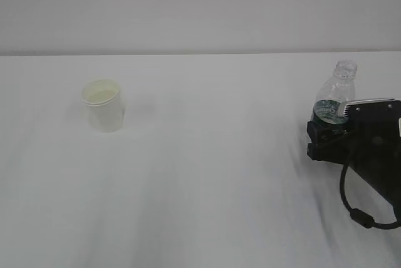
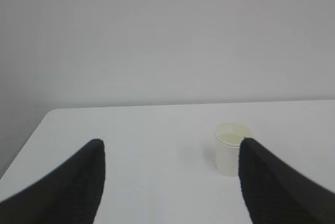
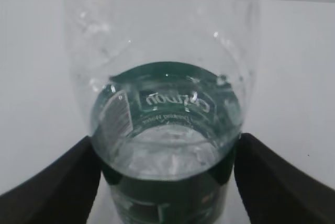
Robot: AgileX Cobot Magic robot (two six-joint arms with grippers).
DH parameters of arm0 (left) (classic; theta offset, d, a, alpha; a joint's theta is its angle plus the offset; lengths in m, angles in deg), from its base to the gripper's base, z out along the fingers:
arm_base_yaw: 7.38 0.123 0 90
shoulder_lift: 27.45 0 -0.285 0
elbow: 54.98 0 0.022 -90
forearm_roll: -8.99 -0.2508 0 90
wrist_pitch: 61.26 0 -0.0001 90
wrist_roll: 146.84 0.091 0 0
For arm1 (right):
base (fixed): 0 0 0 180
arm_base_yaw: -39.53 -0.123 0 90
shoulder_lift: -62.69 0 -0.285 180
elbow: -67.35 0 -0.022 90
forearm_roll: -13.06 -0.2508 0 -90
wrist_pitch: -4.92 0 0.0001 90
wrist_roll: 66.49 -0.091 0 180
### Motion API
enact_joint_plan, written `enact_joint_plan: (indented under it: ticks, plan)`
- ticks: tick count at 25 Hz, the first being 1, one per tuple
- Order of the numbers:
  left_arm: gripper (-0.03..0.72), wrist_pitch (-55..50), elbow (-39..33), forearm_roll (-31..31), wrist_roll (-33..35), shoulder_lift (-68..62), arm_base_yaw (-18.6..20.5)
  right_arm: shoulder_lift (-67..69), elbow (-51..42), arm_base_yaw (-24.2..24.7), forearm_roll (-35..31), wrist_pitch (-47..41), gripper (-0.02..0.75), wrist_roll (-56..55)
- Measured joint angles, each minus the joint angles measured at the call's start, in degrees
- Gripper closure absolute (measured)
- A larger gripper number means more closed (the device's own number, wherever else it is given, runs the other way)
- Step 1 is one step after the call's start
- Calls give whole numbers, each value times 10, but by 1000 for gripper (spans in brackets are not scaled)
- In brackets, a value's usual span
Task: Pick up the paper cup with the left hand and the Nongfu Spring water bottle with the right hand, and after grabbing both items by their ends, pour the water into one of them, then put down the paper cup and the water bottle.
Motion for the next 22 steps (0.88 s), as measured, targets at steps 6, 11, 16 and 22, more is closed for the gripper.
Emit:
enact_joint_plan:
  ticks: [6,11,16,22]
  plan:
    - [111,1,0,0,0,0,0,-44,-26,0,0,0,142,-15]
    - [111,1,0,1,0,0,0,-91,-68,0,0,2,143,-16]
    - [111,-2,0,22,0,0,0,-162,-141,0,0,2,144,-16]
    - [111,-17,5,29,0,0,0,-290,-201,0,-5,-28,145,-17]
